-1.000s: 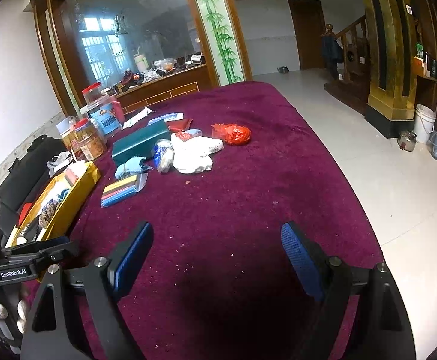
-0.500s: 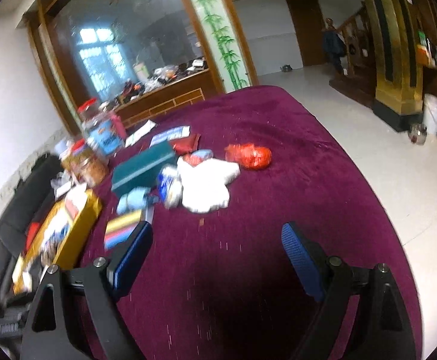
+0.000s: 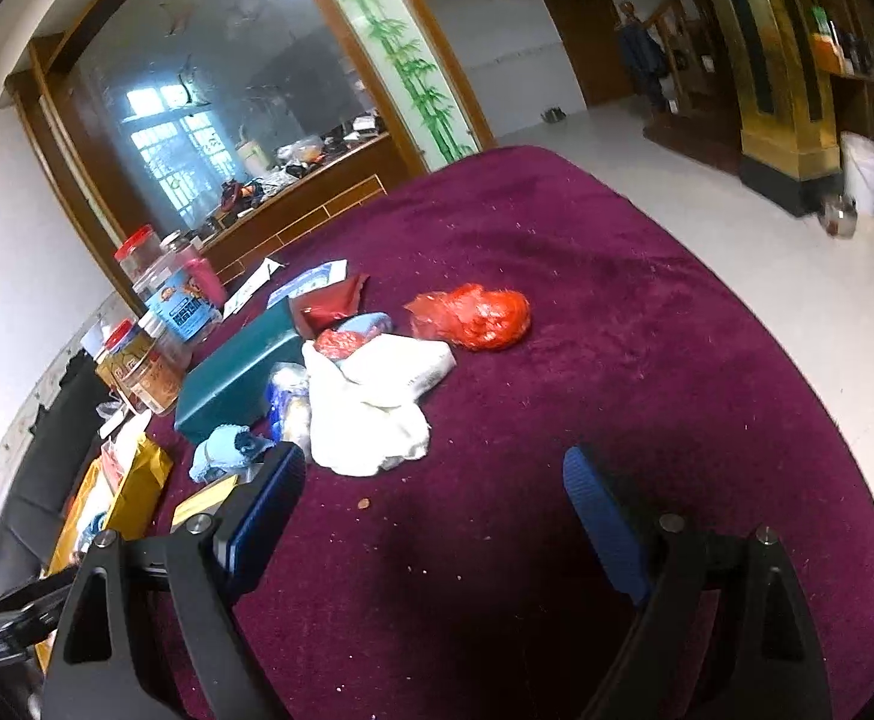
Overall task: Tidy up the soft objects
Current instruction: 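Move the left tool to the striped tube pack and grasp it, then lift the striped tube pack off the table with the left tool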
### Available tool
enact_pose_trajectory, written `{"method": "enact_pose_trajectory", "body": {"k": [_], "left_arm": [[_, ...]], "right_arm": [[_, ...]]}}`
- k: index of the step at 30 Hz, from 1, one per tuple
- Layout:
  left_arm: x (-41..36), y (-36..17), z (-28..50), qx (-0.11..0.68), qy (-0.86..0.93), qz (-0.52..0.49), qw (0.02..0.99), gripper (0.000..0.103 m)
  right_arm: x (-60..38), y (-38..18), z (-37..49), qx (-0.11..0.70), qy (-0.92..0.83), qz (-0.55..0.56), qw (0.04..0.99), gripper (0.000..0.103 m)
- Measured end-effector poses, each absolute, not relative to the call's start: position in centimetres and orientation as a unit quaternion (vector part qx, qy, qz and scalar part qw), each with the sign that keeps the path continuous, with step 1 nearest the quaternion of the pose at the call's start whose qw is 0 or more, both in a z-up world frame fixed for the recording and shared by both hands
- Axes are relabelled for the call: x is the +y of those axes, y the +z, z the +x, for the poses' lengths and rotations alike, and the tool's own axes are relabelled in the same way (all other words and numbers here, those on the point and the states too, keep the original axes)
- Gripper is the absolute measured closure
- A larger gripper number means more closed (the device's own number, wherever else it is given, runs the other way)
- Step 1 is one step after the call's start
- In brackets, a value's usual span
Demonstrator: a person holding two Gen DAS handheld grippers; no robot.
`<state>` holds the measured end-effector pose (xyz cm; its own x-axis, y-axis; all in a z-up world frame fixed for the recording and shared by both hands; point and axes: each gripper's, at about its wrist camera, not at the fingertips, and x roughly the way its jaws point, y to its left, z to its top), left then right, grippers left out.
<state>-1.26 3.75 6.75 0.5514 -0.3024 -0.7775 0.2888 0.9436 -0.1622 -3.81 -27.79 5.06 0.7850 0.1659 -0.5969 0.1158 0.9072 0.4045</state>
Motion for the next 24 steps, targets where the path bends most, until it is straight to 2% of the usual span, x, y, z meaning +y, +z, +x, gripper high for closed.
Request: {"method": "enact_pose_trajectory", "body": {"k": [7,8,9,10,12,14,15,18,24], "left_arm": [[1.0,3.0,6.6,0.482,-0.145,0.012,0.864,0.028],[0.9,2.6,6.9,0.481,-0.135,0.023,0.866,0.026],[0.6,2.2,7.2,0.476,-0.128,0.035,0.869,0.016],[0.4,1.9,7.2,0.473,-0.126,0.041,0.871,0.012],[0.0,1.8,6.8,0.476,-0.137,0.046,0.867,0.013],[-0.7,1.6,6.0,0.495,-0.174,0.051,0.85,0.022],[-1.3,1.6,5.2,0.496,-0.188,0.061,0.845,0.036],[-2.4,1.7,3.2,0.487,-0.201,0.084,0.846,0.037],[-3.0,1.9,0.5,0.481,-0.214,0.064,0.848,0.036]], "right_arm": [[-27.7,4.4,-3.3,0.346,0.02,0.214,0.913,0.016],[-27.7,4.4,-3.2,0.349,0.019,0.213,0.913,0.016],[-27.6,4.3,-3.2,0.351,0.019,0.211,0.912,0.016],[-27.6,4.3,-3.2,0.352,0.019,0.211,0.912,0.016],[-27.5,4.2,-3.2,0.353,0.019,0.21,0.912,0.016],[-27.5,4.1,-3.1,0.356,0.019,0.209,0.911,0.016],[-27.5,4.1,-3.1,0.357,0.02,0.209,0.91,0.016],[-27.6,3.9,-3.0,0.364,0.023,0.213,0.906,0.016],[-27.7,3.3,-2.8,0.376,0.024,0.221,0.9,0.016]]}}
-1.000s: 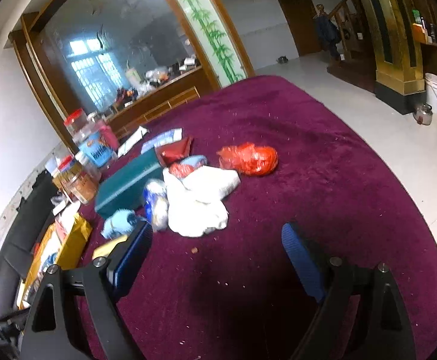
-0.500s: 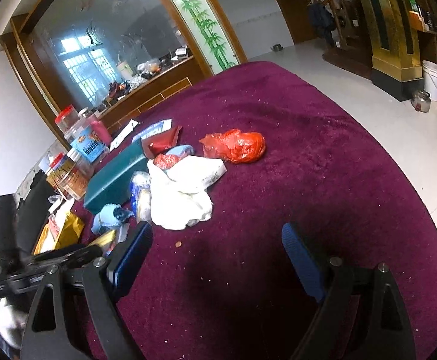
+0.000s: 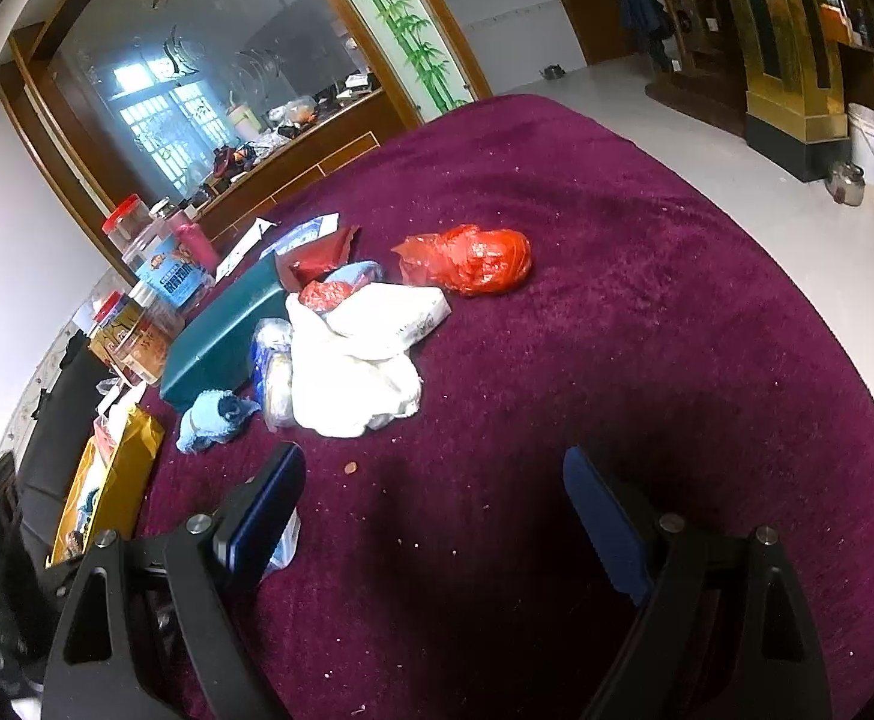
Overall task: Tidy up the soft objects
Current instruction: 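Lift the striped tube pack off the table with the left tool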
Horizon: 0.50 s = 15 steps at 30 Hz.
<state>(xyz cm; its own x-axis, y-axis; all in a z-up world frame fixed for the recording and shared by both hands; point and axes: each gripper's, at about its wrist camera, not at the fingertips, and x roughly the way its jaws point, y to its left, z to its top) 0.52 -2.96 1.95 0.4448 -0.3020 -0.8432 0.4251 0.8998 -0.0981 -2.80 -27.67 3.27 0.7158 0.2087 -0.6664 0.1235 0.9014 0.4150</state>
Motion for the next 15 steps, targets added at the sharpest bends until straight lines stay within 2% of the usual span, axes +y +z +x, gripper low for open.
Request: {"method": "enact_pose_trajectory", "body": {"k": [6,10,15], "left_arm": [[-1.9,2.4,-0.1,0.472,-0.209,0.028,0.856,0.031],[0.3,2.7,0.5,0.46,-0.191,-0.015,0.867,0.02],[-0.7,2.0,1.4,0.459,-0.182,0.0,0.869,0.019]], "right_arm": [[-27.6,3.0,-2.5,0.384,0.02,0.22,0.896,0.016],[-27.6,2.8,-2.4,0.39,0.018,0.221,0.894,0.016],[-28.0,2.5,-2.3,0.392,0.021,0.233,0.89,0.016]]}}
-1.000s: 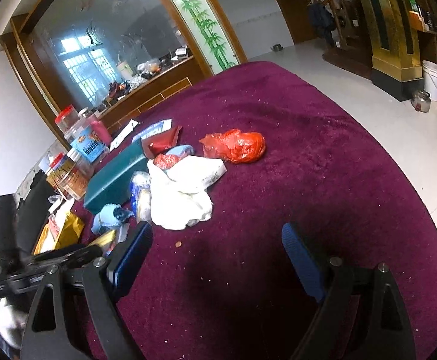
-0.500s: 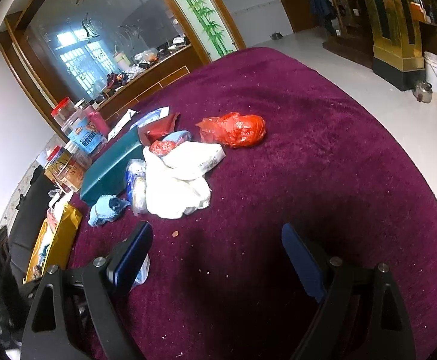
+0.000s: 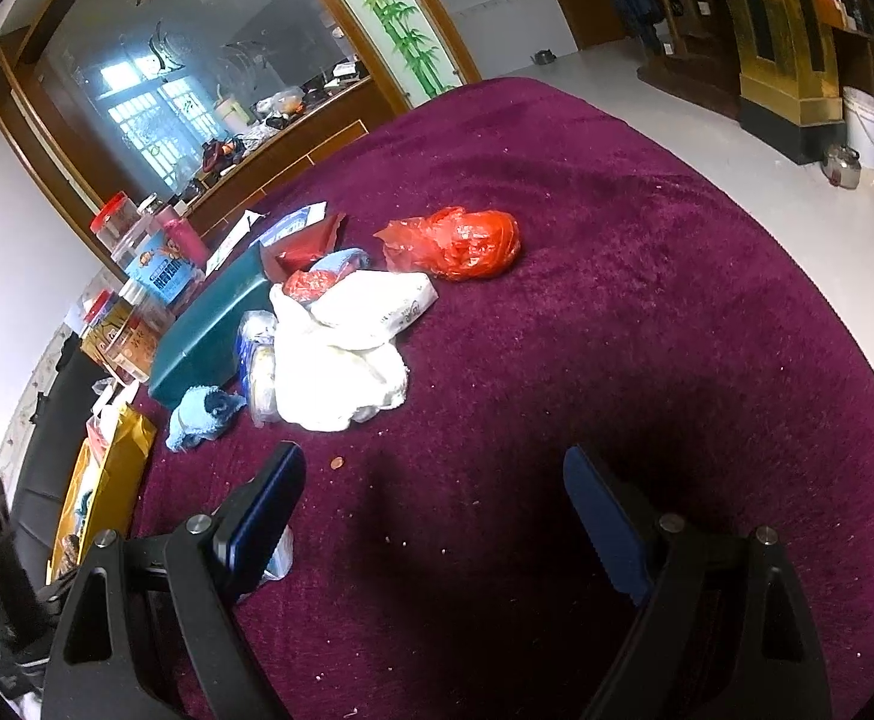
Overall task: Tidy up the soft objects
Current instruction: 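Lift the striped tube pack off the table with the left tool, then carry the striped pack into the tray with the left tool while the right tool grasps the white cloth bag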
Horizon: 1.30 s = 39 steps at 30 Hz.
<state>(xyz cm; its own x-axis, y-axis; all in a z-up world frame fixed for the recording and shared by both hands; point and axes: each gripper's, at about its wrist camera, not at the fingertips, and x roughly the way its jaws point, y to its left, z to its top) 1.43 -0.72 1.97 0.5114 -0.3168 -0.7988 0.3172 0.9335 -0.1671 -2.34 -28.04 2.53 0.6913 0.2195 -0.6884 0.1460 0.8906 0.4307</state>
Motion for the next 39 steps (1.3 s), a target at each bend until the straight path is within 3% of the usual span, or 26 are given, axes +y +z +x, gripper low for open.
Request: {"method": "enact_pose_trajectory", "body": {"k": [6,8,9,10,11,15,21,24,35,38,39], "left_arm": [[-6.0,1.8,0.6,0.407,-0.182,0.131,0.885,0.006],[-6.9,1.2,0.2,0.407,-0.189,0.155,0.88,0.006],[-7.2,1.0,-0.1,0.407,-0.192,0.163,0.878,0.011],[-7.0,1.2,-0.3,0.405,-0.197,0.159,0.879,0.035],[-6.7,1.4,-0.2,0.414,-0.207,0.148,0.874,0.047],[-4.3,3.2,-0.7,0.423,-0.222,0.079,0.875,0.061],[1.7,6.1,-4.2,0.414,-0.245,-0.031,0.876,0.061],[5.1,7.5,-6.5,0.401,-0.243,-0.066,0.881,0.061],[16.3,8.2,-10.5,0.381,-0.176,-0.134,0.898,0.061],[18.3,7.7,-10.8,0.382,-0.154,-0.146,0.9,0.061],[18.8,7.6,-10.9,0.382,-0.149,-0.149,0.9,0.061]], "right_arm": [[-28.2,2.5,-2.4,0.392,0.022,0.239,0.888,0.016],[-28.2,2.5,-2.4,0.393,0.022,0.239,0.888,0.016],[-28.2,2.5,-2.4,0.393,0.022,0.239,0.888,0.016],[-28.2,2.5,-2.4,0.392,0.022,0.239,0.888,0.016],[-28.2,2.5,-2.5,0.392,0.023,0.239,0.888,0.016],[-28.3,2.5,-2.5,0.391,0.022,0.24,0.888,0.016],[-28.5,2.7,-2.6,0.389,0.024,0.245,0.888,0.016],[-28.4,2.7,-2.5,0.388,0.027,0.242,0.889,0.01],[-24.2,4.3,2.2,0.43,0.042,0.182,0.883,0.012],[-23.1,4.7,4.6,0.436,0.053,0.191,0.878,0.021],[-22.9,4.4,5.3,0.443,0.05,0.193,0.874,0.034]]}}
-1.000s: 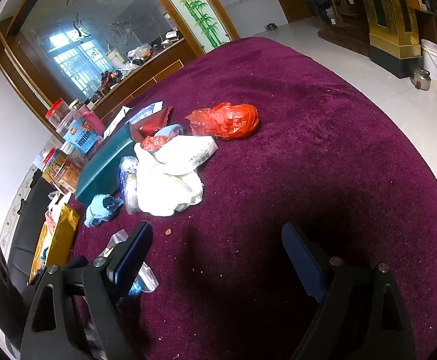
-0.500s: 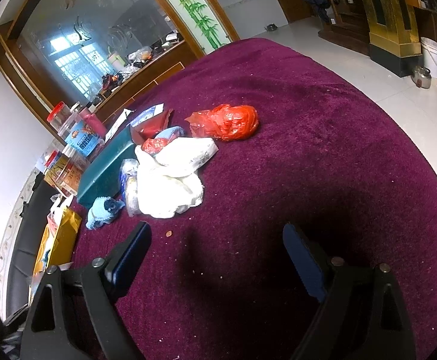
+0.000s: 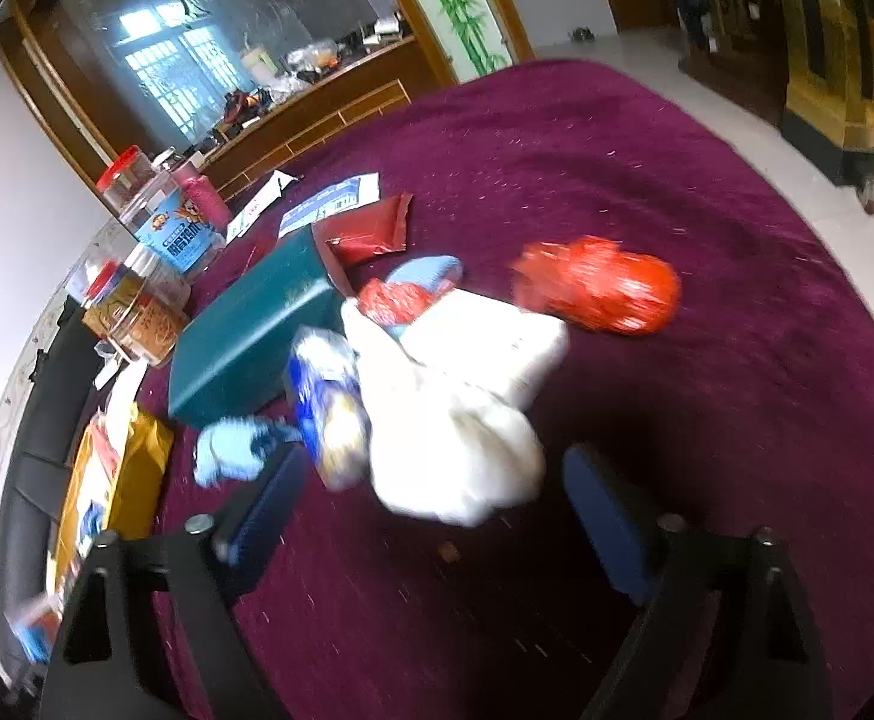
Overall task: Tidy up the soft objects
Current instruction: 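Carry the striped pack into the tray with the left tool while the right tool grasps the white cloth bag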
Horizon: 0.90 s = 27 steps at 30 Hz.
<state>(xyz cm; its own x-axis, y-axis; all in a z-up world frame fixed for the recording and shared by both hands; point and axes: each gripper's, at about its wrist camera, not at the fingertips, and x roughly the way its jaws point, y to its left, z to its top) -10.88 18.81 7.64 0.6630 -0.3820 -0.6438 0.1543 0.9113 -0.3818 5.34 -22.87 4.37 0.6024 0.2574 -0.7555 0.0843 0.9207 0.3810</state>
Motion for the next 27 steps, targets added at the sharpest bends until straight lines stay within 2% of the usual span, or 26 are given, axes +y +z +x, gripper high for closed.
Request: {"method": "enact_pose_trajectory", "body": {"k": [1,5,6,7,15,23,27], "left_arm": [[19.3,7.5,-10.9,0.383,-0.144,-0.152,0.9,0.061],[20.9,7.2,-11.5,0.382,-0.128,-0.158,0.902,0.061],[21.2,7.2,-11.6,0.381,-0.125,-0.159,0.902,0.061],[21.6,7.0,-11.5,0.382,-0.121,-0.158,0.902,0.061],[25.3,5.7,-12.1,0.391,-0.079,-0.193,0.897,0.061],[23.5,3.6,-9.6,0.427,-0.069,-0.19,0.881,0.06],[23.6,3.1,-8.7,0.439,-0.043,-0.199,0.875,0.046]], "right_arm": [[-22.8,4.0,6.0,0.453,0.044,0.194,0.869,0.054],[-23.2,2.2,6.8,0.472,0.046,0.221,0.852,0.079],[-23.4,2.1,6.5,0.472,0.047,0.223,0.851,0.088],[-23.7,2.0,6.2,0.474,0.048,0.227,0.849,0.09],[-24.9,5.9,-0.2,0.428,0.084,0.239,0.868,0.092],[-18.9,11.1,-5.0,0.394,0.185,0.211,0.875,0.092],[-13.5,11.6,-5.7,0.408,0.243,0.192,0.859,0.092]]}}
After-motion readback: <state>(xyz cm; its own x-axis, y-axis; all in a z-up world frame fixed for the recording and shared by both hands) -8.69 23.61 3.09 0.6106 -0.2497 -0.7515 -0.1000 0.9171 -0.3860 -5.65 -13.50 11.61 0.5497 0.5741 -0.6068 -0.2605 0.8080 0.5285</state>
